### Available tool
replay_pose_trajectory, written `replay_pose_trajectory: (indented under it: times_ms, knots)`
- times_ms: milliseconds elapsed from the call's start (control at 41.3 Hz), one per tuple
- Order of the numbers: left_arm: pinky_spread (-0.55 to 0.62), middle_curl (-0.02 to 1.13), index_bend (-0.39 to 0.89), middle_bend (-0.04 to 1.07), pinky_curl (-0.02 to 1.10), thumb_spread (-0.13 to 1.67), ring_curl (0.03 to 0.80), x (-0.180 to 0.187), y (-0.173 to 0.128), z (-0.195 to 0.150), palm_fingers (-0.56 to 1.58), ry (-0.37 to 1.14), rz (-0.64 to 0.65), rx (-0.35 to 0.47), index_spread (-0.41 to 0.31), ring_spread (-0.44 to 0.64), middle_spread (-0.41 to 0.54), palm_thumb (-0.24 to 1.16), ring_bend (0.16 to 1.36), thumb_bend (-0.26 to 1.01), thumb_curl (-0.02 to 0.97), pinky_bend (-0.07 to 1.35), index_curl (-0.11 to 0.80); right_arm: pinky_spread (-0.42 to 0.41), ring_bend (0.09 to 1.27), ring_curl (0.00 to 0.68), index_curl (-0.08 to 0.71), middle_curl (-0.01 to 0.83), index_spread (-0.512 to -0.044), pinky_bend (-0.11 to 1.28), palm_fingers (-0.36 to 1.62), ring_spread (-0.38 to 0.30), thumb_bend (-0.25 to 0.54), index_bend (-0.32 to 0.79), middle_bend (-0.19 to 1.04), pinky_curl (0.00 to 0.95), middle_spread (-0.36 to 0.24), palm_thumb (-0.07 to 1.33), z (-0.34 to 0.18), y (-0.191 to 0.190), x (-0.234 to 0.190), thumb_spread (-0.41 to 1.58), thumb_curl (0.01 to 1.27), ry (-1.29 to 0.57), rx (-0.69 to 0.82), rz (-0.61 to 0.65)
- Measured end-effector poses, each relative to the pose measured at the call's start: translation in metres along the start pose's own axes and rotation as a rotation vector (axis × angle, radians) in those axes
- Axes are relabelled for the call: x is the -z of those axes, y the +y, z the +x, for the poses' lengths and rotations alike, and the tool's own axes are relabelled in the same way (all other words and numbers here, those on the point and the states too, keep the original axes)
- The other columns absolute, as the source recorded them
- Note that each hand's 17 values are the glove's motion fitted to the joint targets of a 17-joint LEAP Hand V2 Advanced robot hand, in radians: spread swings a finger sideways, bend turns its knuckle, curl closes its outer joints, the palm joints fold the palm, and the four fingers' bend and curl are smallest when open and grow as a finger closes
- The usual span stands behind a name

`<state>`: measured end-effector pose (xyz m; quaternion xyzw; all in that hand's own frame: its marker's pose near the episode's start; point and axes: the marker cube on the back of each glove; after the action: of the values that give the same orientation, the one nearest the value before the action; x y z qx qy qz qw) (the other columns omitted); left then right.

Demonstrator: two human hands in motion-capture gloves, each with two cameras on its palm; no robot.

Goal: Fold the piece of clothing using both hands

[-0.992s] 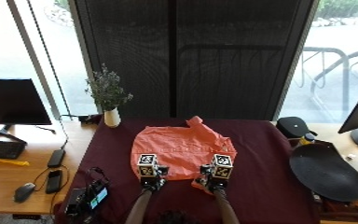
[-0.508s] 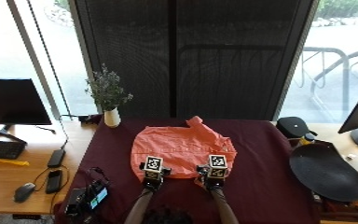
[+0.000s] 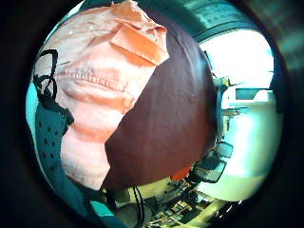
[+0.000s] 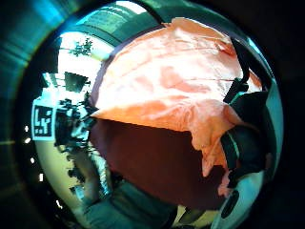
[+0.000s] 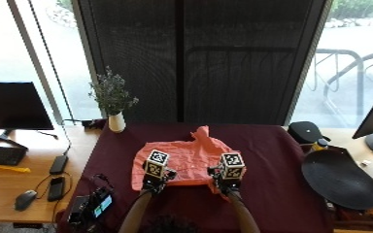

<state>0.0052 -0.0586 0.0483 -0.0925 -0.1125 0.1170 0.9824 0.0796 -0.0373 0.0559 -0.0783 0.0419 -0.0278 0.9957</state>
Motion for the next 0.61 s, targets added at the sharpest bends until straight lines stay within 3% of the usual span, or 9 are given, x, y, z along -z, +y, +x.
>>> replay_pose_trajectory:
  times_ms: [169, 266, 363, 484, 605]
  knots:
    - [-0.16, 0.51, 0.20, 0.46, 0.32, 1.20, 0.398, 0.055, -0.033, -0.023, 1.23, 0.003, 0.052, 0.051, -0.323, -0.37, -0.355, 0.68, 0.59, 0.00, 0.343, 0.15, 0.456, -0.307, 0.69, 0.448, 0.359, 0.447, -0.263, 0.51, 1.33, -0.256, 0.104, 0.13, 0.37, 0.373, -0.218, 1.07, 0.003, -0.061, 0.058, 1.12, 0.39, -0.011, -0.058, 0.071]
    - [-0.13, 0.52, 0.20, 0.50, 0.30, 1.22, 0.406, 0.102, -0.069, -0.040, 1.21, -0.031, 0.143, 0.152, -0.325, -0.38, -0.363, 0.70, 0.62, 0.00, 0.340, 0.11, 0.466, -0.324, 0.73, 0.460, 0.356, 0.460, -0.266, 0.52, 1.32, -0.249, 0.092, 0.13, 0.39, 0.376, -0.214, 1.08, -0.005, -0.125, 0.089, 1.11, 0.39, 0.079, -0.123, 0.154]
    - [-0.08, 0.53, 0.24, 0.54, 0.26, 1.25, 0.413, 0.135, -0.104, -0.055, 1.14, -0.107, 0.282, 0.288, -0.323, -0.37, -0.360, 0.72, 0.62, 0.00, 0.335, 0.06, 0.483, -0.318, 0.74, 0.469, 0.370, 0.466, -0.271, 0.50, 1.28, -0.243, 0.105, 0.17, 0.39, 0.375, -0.217, 1.11, -0.008, -0.171, 0.124, 1.15, 0.39, 0.231, -0.207, 0.364]
    - [-0.02, 0.54, 0.29, 0.57, 0.22, 1.28, 0.410, 0.122, -0.161, -0.068, 1.08, -0.077, 0.469, 0.379, -0.321, -0.35, -0.351, 0.74, 0.58, 0.00, 0.329, 0.06, 0.506, -0.311, 0.73, 0.472, 0.384, 0.470, -0.276, 0.48, 1.26, -0.243, 0.107, 0.18, 0.38, 0.371, -0.224, 1.14, -0.035, -0.231, 0.137, 1.16, 0.39, 0.149, -0.151, 0.657]
    - [0.02, 0.55, 0.30, 0.57, 0.18, 1.30, 0.409, 0.084, -0.190, -0.073, 1.06, -0.019, 0.474, 0.433, -0.321, -0.33, -0.343, 0.75, 0.56, 0.00, 0.322, 0.06, 0.518, -0.309, 0.72, 0.472, 0.396, 0.470, -0.278, 0.46, 1.26, -0.247, 0.096, 0.18, 0.36, 0.370, -0.226, 1.15, -0.037, -0.266, 0.106, 1.14, 0.39, 0.145, -0.154, 0.685]
